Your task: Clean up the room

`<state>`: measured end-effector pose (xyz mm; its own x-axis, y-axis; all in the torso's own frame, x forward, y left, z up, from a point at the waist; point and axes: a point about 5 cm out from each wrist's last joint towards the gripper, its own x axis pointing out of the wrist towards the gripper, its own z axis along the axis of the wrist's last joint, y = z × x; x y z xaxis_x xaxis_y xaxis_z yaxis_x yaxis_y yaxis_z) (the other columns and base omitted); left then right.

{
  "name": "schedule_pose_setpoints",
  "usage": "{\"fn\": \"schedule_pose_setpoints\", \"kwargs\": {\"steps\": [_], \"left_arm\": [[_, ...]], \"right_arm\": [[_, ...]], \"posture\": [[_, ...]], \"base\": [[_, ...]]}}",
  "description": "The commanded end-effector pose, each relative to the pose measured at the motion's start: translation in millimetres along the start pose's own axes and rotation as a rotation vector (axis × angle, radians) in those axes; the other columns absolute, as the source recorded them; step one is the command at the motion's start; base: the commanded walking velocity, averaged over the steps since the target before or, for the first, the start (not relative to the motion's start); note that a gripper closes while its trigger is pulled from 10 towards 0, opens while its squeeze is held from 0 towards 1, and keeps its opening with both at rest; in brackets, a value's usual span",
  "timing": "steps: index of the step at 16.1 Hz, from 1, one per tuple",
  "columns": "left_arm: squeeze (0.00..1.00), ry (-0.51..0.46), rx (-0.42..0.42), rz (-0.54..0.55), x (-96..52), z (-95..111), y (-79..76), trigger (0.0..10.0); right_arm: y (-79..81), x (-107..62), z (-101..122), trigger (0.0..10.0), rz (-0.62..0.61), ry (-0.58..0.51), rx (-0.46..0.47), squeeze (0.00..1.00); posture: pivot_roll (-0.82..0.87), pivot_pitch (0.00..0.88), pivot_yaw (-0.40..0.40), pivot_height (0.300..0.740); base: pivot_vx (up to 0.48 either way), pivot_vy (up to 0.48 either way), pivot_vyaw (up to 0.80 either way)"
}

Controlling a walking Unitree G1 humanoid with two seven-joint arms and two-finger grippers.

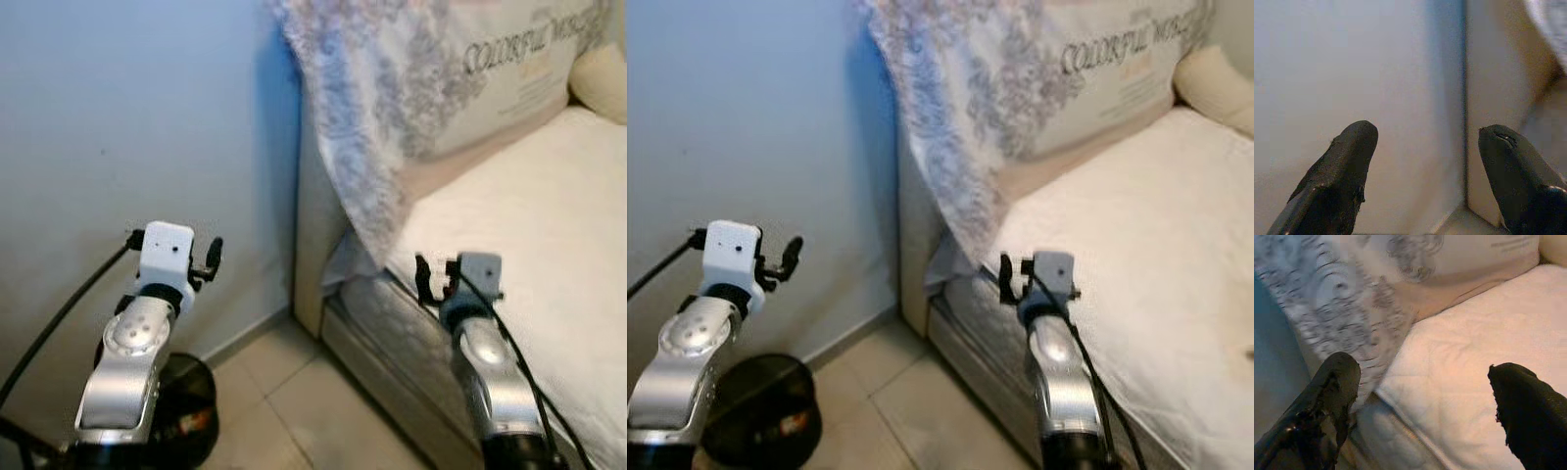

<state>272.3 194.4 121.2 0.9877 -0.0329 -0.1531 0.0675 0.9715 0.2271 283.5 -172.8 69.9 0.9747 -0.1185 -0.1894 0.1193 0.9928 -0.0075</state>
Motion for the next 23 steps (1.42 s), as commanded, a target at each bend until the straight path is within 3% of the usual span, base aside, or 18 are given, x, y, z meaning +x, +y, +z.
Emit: {"fn": "schedule_pose_setpoints", "kwargs": {"steps": [1, 3, 9, 23], "left_arm": [[0.00, -0.006, 0.009, -0.019, 2.6, 1.4, -5.9, 10.0], [0.00, -0.011, 0.014, -0.034, 3.6, 1.8, -7.8, 10.0], [0.00, -0.020, 0.017, -0.047, 6.4, 1.6, -12.1, 10.0], [0.00, -0.011, -0.082, -0.043, 5.6, -2.6, -11.6, 10.0]], "right_arm": [[-9.7, -0.3, -5.4, 10.0, -0.041, 0.021, -0.015, 1.00], [-7.3, 0.7, -6.5, 10.0, -0.043, 0.034, 0.029, 1.00], [0.2, 2.5, -6.2, 10.0, -0.015, 0.027, 0.014, 1.00], [-1.8, 2.6, -5.9, 10.0, -0.035, 0.018, -0.008, 1.00]], "posture": [[0.02, 0.000, -0.014, 0.740], [0.02, 0.000, -0.011, 0.740], [0.02, 0.000, -0.013, 0.740], [0.02, 0.000, -0.012, 0.740]], "base": [[0.000, -0.266, 0.00], [0.000, -0.266, 0.00], [0.000, -0.264, 0.00], [0.040, -0.038, -0.78]]}}
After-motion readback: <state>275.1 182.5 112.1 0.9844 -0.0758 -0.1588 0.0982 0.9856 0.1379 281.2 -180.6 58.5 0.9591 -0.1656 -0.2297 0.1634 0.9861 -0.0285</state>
